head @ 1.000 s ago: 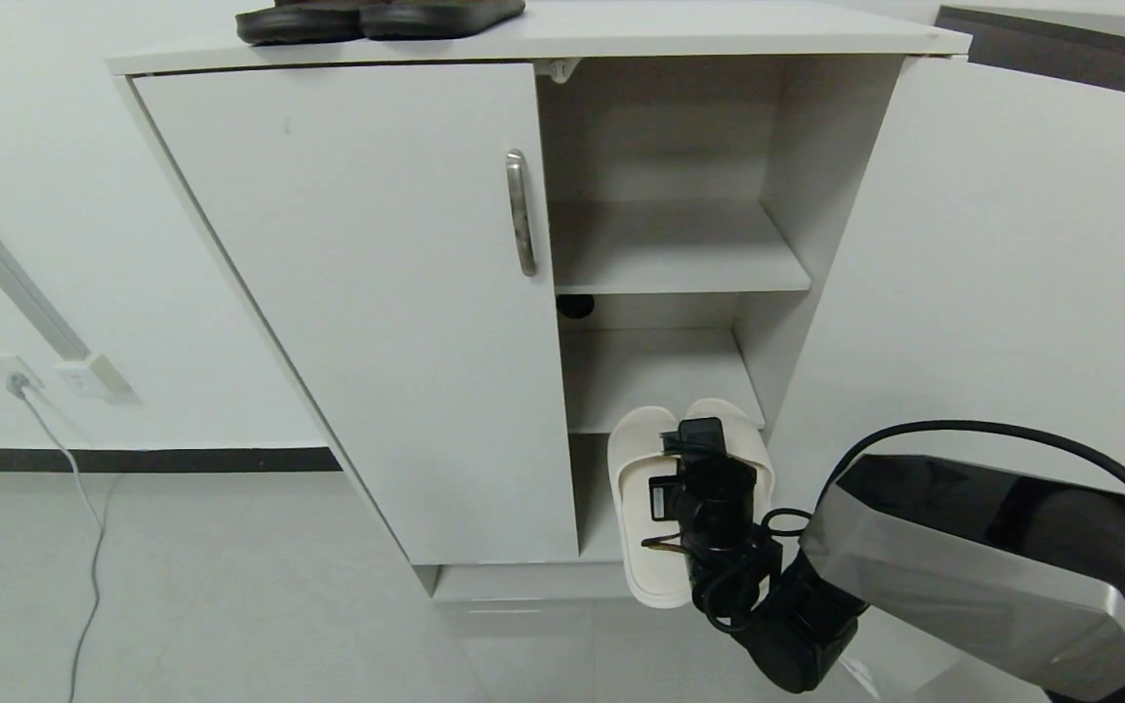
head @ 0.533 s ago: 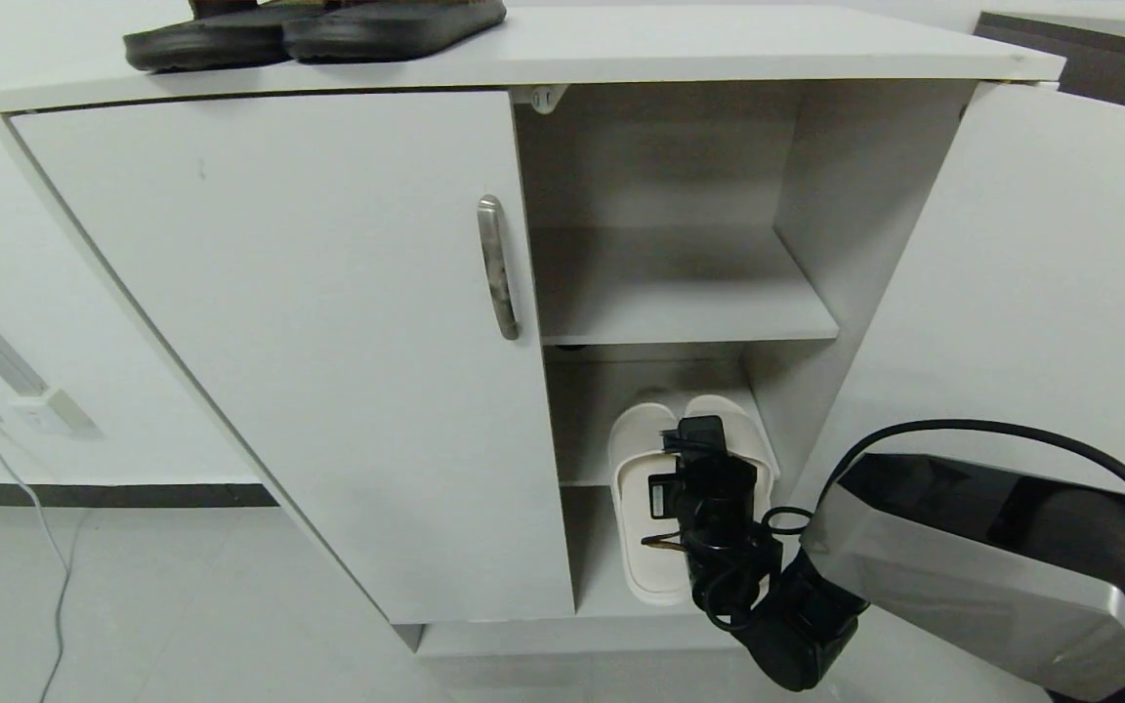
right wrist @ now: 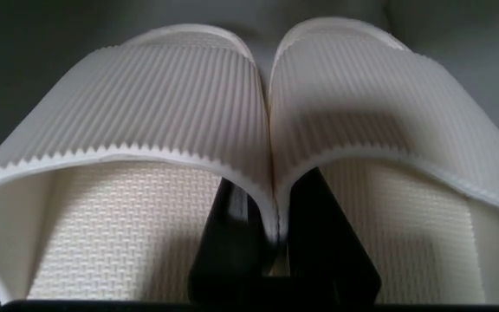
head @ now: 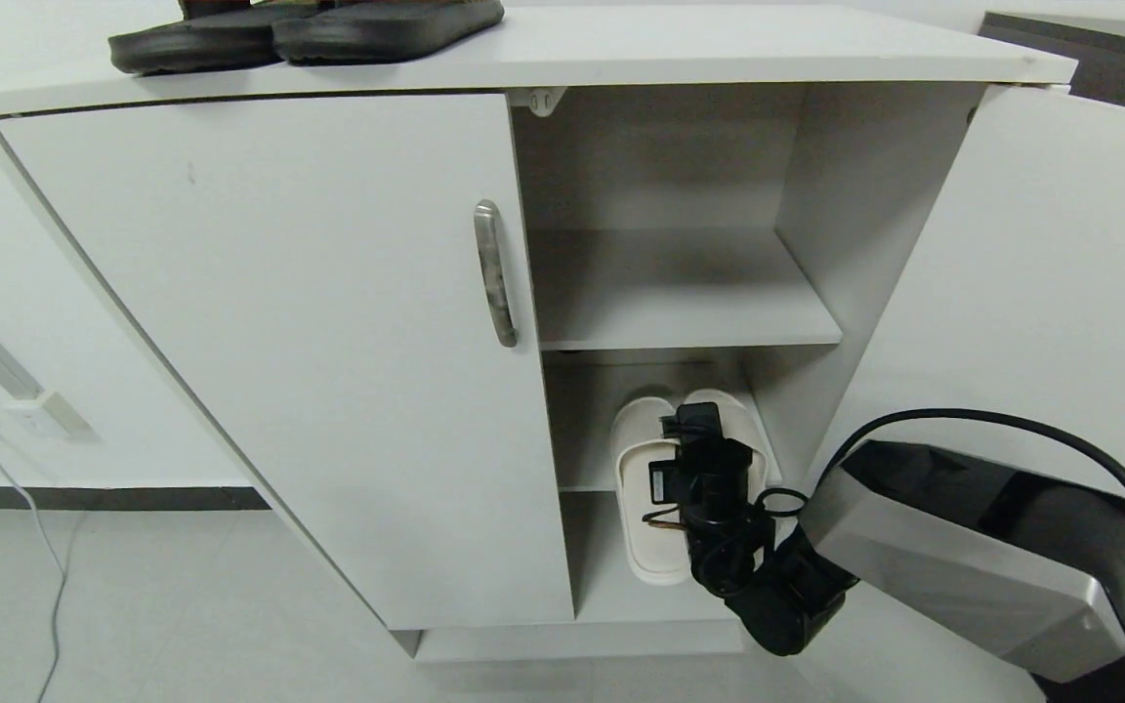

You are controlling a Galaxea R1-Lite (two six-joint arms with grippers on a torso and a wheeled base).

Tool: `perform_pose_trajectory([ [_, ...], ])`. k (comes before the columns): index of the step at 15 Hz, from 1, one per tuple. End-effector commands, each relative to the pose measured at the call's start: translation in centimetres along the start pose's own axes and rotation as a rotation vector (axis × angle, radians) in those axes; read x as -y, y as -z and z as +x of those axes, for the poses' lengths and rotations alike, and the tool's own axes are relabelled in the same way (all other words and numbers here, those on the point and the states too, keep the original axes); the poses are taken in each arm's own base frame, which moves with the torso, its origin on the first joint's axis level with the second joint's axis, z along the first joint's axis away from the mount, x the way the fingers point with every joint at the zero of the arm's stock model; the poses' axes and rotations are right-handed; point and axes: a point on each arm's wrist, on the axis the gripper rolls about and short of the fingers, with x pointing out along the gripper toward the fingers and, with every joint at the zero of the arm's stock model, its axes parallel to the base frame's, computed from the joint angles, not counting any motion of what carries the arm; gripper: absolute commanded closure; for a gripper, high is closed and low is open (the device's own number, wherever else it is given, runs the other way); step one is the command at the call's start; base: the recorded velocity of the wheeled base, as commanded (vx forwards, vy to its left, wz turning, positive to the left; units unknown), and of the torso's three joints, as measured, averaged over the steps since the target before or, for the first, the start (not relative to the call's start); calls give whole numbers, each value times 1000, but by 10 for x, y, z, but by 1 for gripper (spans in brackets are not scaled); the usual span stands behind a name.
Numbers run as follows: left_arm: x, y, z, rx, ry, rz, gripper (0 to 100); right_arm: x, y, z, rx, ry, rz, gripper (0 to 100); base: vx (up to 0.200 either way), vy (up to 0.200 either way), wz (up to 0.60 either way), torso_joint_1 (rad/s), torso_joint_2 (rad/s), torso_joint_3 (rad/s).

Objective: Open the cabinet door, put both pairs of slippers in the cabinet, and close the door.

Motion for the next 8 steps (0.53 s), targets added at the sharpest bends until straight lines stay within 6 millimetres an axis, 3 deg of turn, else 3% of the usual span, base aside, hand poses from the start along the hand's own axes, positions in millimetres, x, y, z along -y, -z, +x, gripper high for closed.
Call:
perform_pose_trajectory([
  [1, 0, 0, 0, -1, 0, 0, 100, -2, 1, 19, 3, 16, 4, 100, 0, 0, 0, 0, 0, 0],
  [8, 0, 0, 0, -1, -2, -2, 100, -12, -25, 55, 28, 25, 25, 100, 0, 0, 0, 0, 0, 0],
])
